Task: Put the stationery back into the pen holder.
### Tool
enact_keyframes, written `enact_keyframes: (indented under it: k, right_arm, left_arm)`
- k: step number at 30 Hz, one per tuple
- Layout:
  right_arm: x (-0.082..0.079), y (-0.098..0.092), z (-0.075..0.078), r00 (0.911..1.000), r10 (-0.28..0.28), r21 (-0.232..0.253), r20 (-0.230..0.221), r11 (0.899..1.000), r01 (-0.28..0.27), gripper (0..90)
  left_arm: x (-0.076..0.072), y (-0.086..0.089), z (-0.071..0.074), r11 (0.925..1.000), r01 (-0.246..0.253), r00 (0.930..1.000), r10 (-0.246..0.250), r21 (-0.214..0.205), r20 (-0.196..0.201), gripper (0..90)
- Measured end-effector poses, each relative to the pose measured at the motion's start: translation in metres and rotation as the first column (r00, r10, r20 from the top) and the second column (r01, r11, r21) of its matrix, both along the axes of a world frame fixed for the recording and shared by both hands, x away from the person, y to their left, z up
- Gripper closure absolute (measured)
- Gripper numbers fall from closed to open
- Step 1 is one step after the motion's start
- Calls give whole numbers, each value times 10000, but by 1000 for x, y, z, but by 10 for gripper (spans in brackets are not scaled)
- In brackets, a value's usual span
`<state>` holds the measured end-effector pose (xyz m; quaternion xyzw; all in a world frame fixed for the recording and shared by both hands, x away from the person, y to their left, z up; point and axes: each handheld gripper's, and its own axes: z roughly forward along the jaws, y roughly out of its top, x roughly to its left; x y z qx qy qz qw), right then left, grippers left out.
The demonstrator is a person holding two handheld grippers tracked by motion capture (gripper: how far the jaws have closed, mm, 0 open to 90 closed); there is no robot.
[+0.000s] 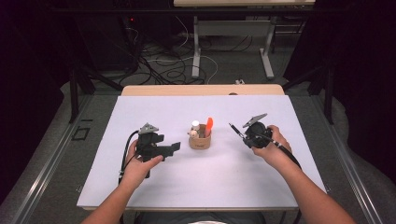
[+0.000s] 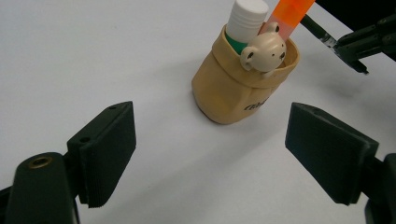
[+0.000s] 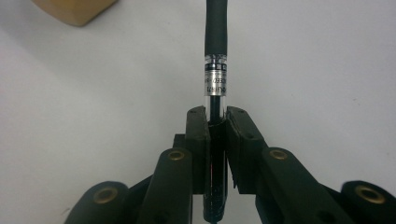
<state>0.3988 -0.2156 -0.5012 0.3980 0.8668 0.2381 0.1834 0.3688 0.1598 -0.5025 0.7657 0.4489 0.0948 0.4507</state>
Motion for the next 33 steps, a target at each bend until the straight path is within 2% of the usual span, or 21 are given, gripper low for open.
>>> enact_keyframes:
  k: [5, 6, 9, 13, 18, 23, 26, 29, 33]
  right_arm:
    - [-11, 4, 5, 9991, 147, 649, 405, 9977, -173, 798]
    - [-14, 4, 6, 9983, 304, 789, 494, 9963, -342, 798]
    - [-22, 8, 8, 9971, 233, 1192, 720, 9924, -318, 798]
    - [-31, 13, 10, 9954, 248, 1851, 926, 9818, -416, 798]
    - [-40, 16, 15, 9917, 253, 2350, 1263, 9705, -547, 798]
    - [-50, 21, 15, 9836, 292, 2740, 1781, 9585, -781, 798]
    - [-56, 22, 17, 9832, 285, 2882, 1801, 9542, -805, 798]
    - [-59, 24, 18, 9740, 191, 3142, 2257, 9450, -913, 798]
    - [-65, 25, 20, 9687, 158, 3562, 2477, 9283, -1063, 798]
  left_arm:
    - [-1, 0, 1, 10000, -8, 10000, 8, -70, -4, 165]
    - [-1, 0, 1, 10000, -6, 10000, 6, -71, 28, 165]
    - [-1, 0, 2, 9999, -11, 10000, 12, -110, 57, 165]
    - [-1, 0, 3, 9997, -16, 10000, 17, -235, 52, 166]
    - [-2, 1, 6, 9997, -58, 9999, 61, -255, 130, 166]
    - [-3, 0, 7, 9992, -58, 9998, 65, -400, 169, 172]
    - [-4, -1, 9, 9990, -3, 9999, 11, -453, 159, 183]
    - [-5, -1, 11, 9985, 110, 9998, -102, -536, 158, 195]
    - [-7, -3, 13, 9976, 143, 9997, -128, -680, 220, 199]
